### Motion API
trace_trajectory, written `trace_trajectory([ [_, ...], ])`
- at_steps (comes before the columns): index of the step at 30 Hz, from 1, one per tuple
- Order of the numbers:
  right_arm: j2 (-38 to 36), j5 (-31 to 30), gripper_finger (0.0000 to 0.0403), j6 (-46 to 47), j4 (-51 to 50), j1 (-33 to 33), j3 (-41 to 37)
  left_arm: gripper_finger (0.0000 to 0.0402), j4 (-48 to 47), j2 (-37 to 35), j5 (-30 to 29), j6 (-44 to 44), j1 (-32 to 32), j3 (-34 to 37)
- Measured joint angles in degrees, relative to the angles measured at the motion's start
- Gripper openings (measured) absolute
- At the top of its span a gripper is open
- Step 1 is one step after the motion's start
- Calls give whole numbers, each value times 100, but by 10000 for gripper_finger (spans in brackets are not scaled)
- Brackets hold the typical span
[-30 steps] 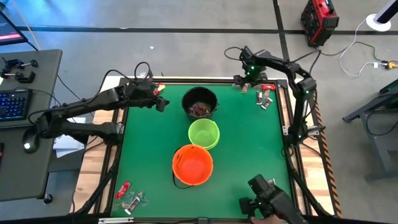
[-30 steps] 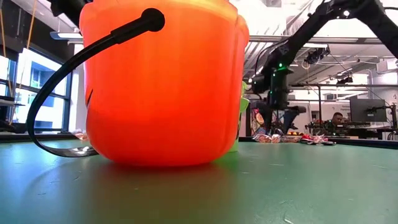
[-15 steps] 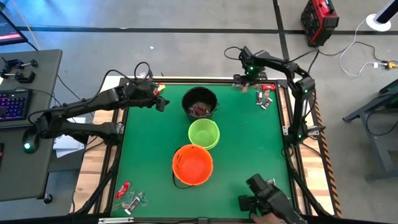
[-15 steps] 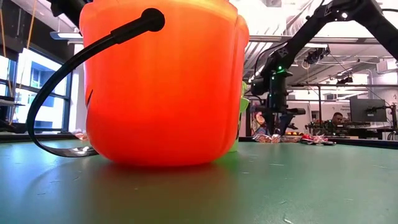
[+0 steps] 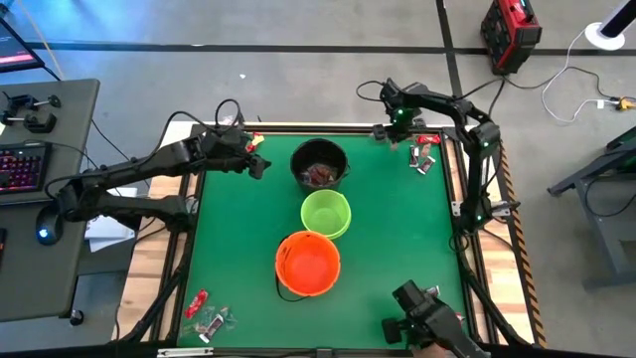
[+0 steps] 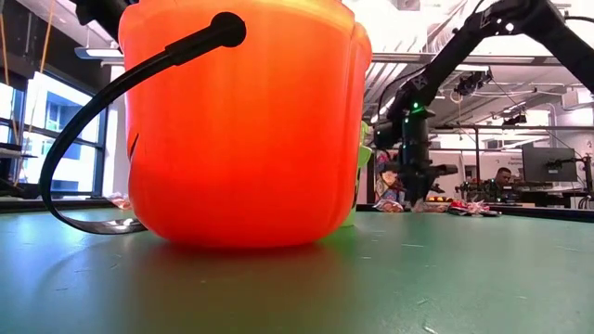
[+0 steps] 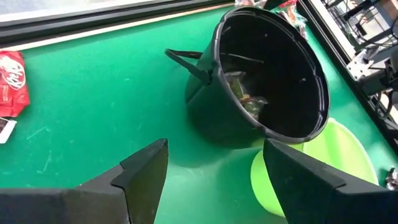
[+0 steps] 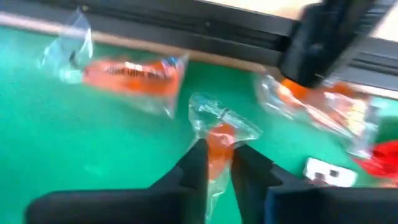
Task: Sort candy by brand, put in halloween buckets
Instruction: Put the orange gummy into the black bucket
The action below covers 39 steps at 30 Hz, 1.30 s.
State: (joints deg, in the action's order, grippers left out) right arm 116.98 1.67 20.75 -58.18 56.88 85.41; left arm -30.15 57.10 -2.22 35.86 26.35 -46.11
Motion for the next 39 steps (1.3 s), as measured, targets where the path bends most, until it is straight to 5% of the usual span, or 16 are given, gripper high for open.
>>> trace_trajectory([
  [8, -1211, 302, 6, -431, -15, -233, -1, 255, 27, 0, -156, -11, 2, 0],
  [17, -1997, 2434, 4, -615, 1396, -2055, 2, 255, 311, 0, -286, -64, 2, 0],
  [21, -1869, 2288, 5, -927, 2275, -3028, 2, 255, 445, 2, -284, -57, 2, -1],
  [24, -1865, 1397, 18, -1070, 2728, -3494, -1, 255, 450, 2, -284, -57, 2, 0],
  [27, -1869, 777, 44, -979, 2684, -3615, 2, 255, 452, 2, -247, -55, 2, 0],
  [39, -1921, 508, 263, -1328, 2569, -3542, -1, 255, 381, 30, -224, 1, 44, -75],
])
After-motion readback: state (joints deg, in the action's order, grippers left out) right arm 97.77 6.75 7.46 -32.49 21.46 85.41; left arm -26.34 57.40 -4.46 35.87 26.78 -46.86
